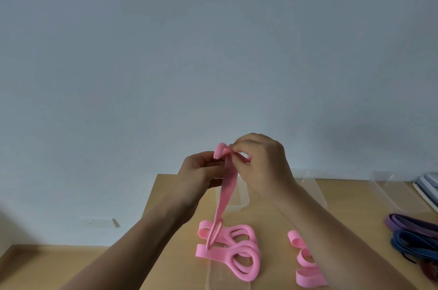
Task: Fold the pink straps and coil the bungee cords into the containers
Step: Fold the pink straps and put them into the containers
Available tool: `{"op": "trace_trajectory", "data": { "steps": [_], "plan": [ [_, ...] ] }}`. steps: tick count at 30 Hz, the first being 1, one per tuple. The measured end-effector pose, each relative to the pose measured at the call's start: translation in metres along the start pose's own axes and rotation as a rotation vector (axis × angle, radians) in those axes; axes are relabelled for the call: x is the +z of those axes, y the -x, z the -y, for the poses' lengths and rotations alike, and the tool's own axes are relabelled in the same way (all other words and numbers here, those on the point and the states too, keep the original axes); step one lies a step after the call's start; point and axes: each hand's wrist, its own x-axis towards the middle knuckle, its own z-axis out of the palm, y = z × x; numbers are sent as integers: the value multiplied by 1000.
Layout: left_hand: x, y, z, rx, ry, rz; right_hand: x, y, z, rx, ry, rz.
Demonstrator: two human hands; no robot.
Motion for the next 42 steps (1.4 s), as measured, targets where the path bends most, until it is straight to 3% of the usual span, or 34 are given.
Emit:
{"op": "trace_trajectory", "data": {
  "steps": [7,17,24,28,32,42],
  "plan": [
    [-10,-2,-3,-91,276,24,2,4,-1,-133,29,0],
    [-8,-4,-4,-45,113,65,2,11,-3,-153,-56,28],
    [-6,-3,-3,-13,29,22,-4,4,5,15,-229,60],
    [-2,-3,-2,-5,-23,23,-6,-1,0,260,-229,144],
    [-2,-3,2,-41,-35,46,-8,-2,0,212,-93,321],
    [1,-4,23,-138,272,-72,-3,6,1,116,-46,175]
  ]
}}
